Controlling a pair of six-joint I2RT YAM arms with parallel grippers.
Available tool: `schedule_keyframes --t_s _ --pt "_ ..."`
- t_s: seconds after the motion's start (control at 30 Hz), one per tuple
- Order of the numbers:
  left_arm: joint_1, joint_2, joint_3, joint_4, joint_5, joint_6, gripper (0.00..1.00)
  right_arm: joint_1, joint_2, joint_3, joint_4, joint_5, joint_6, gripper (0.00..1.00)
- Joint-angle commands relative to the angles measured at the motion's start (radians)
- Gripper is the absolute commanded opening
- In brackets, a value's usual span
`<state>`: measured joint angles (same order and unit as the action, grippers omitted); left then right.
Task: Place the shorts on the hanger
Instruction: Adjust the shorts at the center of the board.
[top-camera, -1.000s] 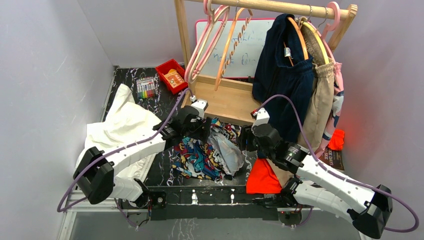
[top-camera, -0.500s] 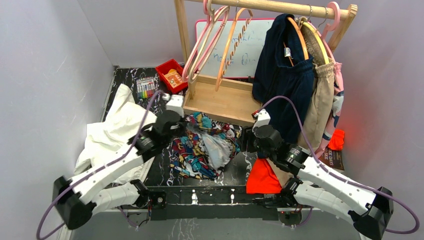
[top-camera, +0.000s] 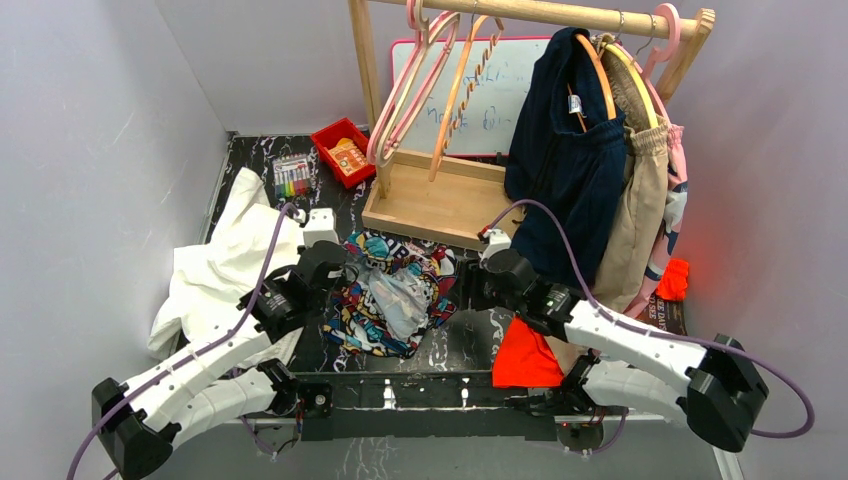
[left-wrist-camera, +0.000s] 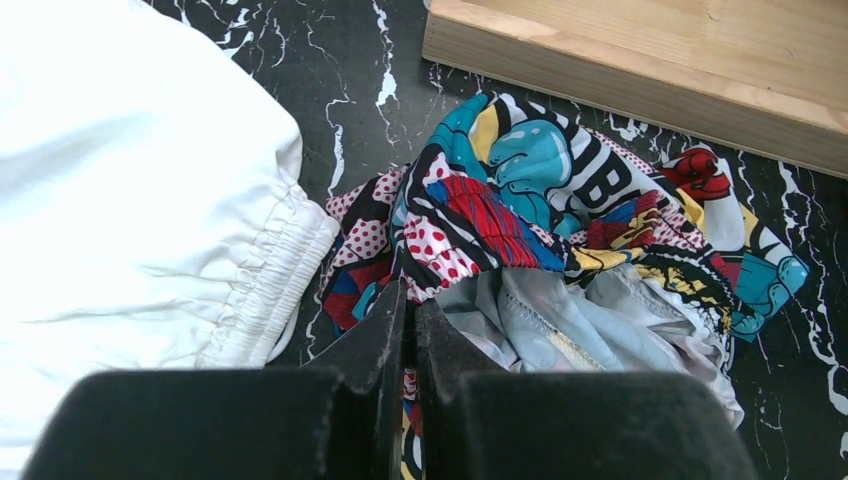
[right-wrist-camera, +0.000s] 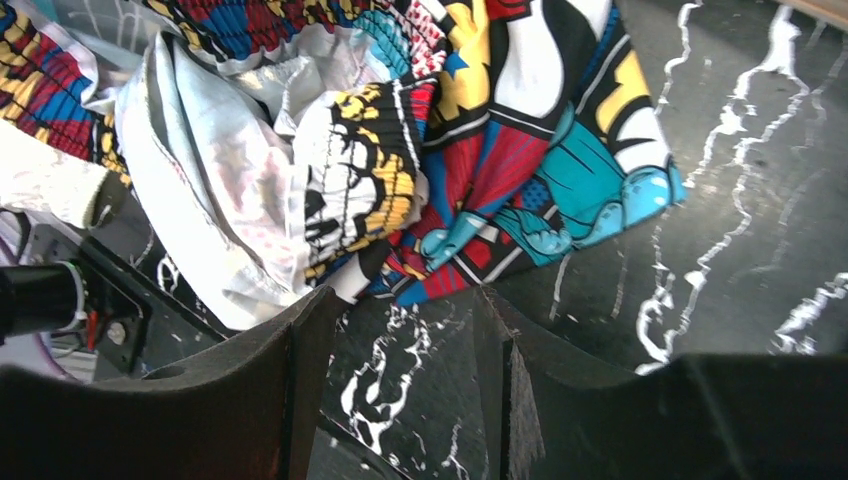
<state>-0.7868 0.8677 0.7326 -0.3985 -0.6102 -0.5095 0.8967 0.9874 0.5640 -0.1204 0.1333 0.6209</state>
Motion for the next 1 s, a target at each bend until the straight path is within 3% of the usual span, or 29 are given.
schedule_keyframes --t_s 0.0,0.3,0.97 --pt "0.003 -0.020 0.028 -0.035 -0.056 -0.008 0.00 -0.022 0.078 0.016 0.193 -0.060 0.088 0.60" --pt "0.003 -0.052 0.004 -0.059 -0.063 -0.007 0.00 -0.167 0.278 0.015 0.397 -0.316 0.208 0.57" --pt "0.003 -0.053 0.019 -0.060 -0.045 -0.006 0.00 -0.168 0.444 0.030 0.510 -0.441 0.224 0.47"
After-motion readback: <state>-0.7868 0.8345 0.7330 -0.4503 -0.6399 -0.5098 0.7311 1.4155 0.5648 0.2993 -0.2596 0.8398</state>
